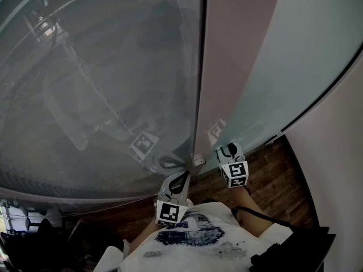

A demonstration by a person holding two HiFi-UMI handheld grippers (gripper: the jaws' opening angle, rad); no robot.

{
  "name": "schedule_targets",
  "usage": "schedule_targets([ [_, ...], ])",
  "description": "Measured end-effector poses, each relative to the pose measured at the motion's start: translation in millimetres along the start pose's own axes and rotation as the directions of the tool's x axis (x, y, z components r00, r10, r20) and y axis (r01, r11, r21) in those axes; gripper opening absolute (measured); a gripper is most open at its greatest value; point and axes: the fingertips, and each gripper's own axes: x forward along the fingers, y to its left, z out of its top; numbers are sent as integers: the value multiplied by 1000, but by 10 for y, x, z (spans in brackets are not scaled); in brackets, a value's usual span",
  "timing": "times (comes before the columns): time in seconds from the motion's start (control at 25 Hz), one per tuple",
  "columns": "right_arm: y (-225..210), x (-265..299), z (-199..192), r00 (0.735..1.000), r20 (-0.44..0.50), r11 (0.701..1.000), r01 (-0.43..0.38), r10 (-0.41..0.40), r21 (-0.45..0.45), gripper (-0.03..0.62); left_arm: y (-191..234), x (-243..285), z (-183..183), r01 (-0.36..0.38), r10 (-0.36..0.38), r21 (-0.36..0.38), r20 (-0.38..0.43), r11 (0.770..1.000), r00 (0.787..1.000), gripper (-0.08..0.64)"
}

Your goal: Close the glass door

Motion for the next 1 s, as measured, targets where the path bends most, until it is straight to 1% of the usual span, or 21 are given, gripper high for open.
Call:
schedule_targets([
  [0.2, 18, -11, 25, 1000, 0, 1000, -2, 2, -1, 123, -6, -11, 5, 4, -4, -4, 0, 1000, 1000, 2],
  [0.32, 24, -21, 28, 1000, 4, 1000, -4, 4, 5, 123, 1, -23, 10, -8, 8, 3, -2, 1000, 1000, 2],
  [0.44, -9, -31, -19, 1000, 20, 999, -21, 20, 36, 123, 36, -47, -29, -51, 51, 20, -1, 998, 999, 2],
  [0.48, -28, -33, -45, 999, 18, 998, -31, 30, 52, 123, 56, -53, -80, -70, 70, 17, -2, 997, 998, 2],
  [0.56, -68, -43, -67, 999, 9, 994, -52, 51, 95, 123, 103, -63, -174, -107, 106, -11, -8, 994, 994, 2],
  [0.64, -96, -108, -66, 998, 12, 988, -70, 69, 139, 172, 145, -98, -268, -137, 136, -38, -28, 990, 990, 2],
  [0.72, -109, -249, -66, 997, 21, 985, -82, 79, 152, 196, 182, -152, -343, -177, 174, -58, -50, 982, 983, 2],
  [0.8, -133, -430, -75, 996, 26, 985, -84, 81, 150, 199, 181, -207, -364, -211, 207, -73, -64, 975, 976, 2],
  [1.0, -229, -825, -115, 994, 48, 977, -102, 95, 188, 196, -20, -232, -283, -248, 243, -63, -70, 967, 967, 2],
])
